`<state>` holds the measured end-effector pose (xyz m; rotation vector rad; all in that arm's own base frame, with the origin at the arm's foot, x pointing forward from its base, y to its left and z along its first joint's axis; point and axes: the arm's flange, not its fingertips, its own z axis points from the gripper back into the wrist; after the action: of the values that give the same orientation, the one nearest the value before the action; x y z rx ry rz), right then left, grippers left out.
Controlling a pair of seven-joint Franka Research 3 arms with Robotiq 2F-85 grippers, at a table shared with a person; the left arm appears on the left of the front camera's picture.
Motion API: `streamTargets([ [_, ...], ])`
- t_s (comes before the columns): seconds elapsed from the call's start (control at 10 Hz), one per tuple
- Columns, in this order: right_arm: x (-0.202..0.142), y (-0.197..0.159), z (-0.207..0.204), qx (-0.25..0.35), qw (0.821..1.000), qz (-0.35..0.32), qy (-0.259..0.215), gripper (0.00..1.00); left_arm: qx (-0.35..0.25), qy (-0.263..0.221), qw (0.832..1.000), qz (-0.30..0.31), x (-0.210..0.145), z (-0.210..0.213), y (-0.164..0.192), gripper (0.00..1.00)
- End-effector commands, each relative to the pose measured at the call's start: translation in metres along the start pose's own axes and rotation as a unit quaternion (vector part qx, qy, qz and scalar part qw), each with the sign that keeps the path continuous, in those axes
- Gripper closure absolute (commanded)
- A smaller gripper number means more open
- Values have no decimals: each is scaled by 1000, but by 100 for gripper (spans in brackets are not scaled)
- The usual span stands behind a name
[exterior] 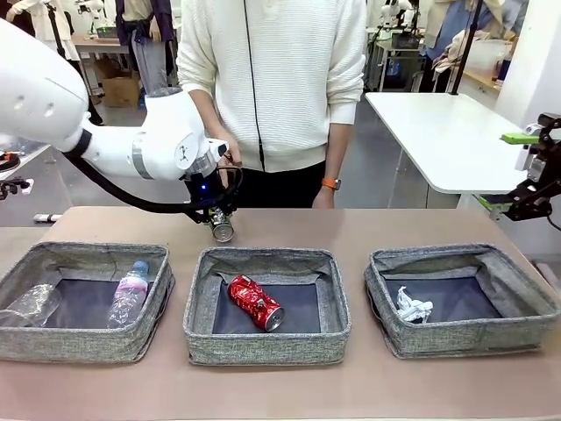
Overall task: Sort the waste into the appropriate baskets.
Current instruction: Pick up the waste item pointed out by the person.
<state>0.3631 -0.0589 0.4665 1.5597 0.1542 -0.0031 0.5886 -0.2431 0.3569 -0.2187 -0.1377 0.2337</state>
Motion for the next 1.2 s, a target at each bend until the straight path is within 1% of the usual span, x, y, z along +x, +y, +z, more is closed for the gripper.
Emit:
streamTargets([
  [0.0, -1, 1, -2, -1, 1000, 4, -3, 0, -24, 64, 997, -33, -74, 80, 16, 100],
  [0.1, -1, 1, -2, -1, 1000, 4, -3, 0, -43, 86, 994, -51, -105, 120, 26, 100],
  [0.2, -1, 1, -2, -1, 1000, 4, -3, 0, -40, 96, 992, -67, -130, 144, 35, 100],
  [0.3, -1, 1, -2, -1, 1000, 4, -3, 0, -62, 65, 994, -62, -147, 163, 44, 100],
  [0.4, -1, 1, -2, -1, 1000, 4, -3, 0, -110, 17, 993, -34, -153, 178, 58, 100],
  [0.5, -1, 1, -2, -1, 1000, 4, -3, 0, -153, 31, 987, -25, -149, 180, 69, 100],
  [0.6, -1, 1, -2, -1, 1000, 4, -3, 0, -66, 61, 995, -50, -156, 178, 31, 100],
  [0.8, -1, 1, -2, -1, 1000, 4, -3, 0, -66, 61, 995, -50, -156, 178, 31, 100],
  [0.9, -1, 1, -2, -1, 1000, 4, -3, 0, -92, 49, 994, -37, -160, 189, 48, 59],
  [1.0, -1, 1, -2, -1, 1000, 4, -3, 0, -90, 28, 995, -30, -171, 189, 15, 59],
  [1.1, -1, 1, -2, -1, 1000, 4, -3, 0, -74, -2, 996, -49, -178, 225, -15, 59],
])
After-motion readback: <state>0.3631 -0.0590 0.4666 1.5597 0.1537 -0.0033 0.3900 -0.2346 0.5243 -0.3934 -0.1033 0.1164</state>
